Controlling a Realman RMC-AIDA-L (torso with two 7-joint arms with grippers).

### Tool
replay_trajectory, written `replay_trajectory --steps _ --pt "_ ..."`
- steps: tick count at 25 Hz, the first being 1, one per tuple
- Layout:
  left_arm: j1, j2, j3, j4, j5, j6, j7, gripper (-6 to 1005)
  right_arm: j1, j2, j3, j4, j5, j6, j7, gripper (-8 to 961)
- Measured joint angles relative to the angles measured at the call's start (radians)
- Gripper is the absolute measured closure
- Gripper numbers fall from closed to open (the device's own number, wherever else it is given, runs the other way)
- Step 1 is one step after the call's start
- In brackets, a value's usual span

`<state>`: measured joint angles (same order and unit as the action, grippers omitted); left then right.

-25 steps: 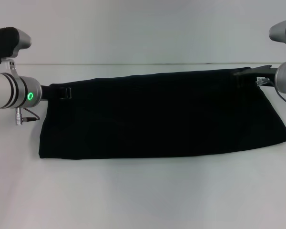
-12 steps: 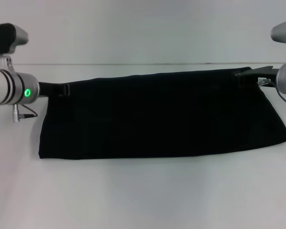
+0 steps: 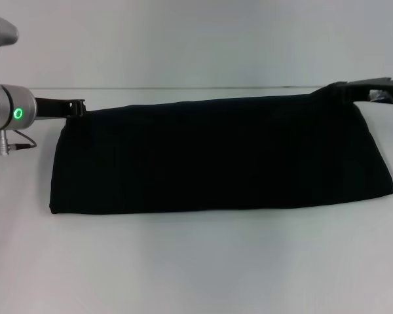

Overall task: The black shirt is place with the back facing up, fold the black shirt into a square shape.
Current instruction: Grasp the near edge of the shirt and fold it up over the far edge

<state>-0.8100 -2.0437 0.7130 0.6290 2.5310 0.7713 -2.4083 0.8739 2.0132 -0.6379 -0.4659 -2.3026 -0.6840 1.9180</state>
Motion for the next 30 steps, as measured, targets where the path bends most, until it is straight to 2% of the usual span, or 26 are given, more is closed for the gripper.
replay_trajectory --steps 10,19,25,30 --pt "0.022 0.007 -0.001 0.076 -0.015 0.05 0.0 998 -0.018 -0.039 0.002 -0.051 0.0 -0.035 0.066 934" --pt "0.007 0.019 -0.001 0.1 -0.026 0.039 0.0 995 -0.001 -0.057 0.003 -0.063 0.0 -0.028 0.073 934" --pt "-0.002 0.02 -0.001 0.094 -0.026 0.008 0.0 993 0.022 -0.056 -0.005 -0.06 0.0 0.006 0.073 934" --pt "-0.006 0.014 0.006 0.053 -0.029 -0.047 0.007 991 0.031 -0.043 -0.006 -0.026 0.0 0.053 0.07 934"
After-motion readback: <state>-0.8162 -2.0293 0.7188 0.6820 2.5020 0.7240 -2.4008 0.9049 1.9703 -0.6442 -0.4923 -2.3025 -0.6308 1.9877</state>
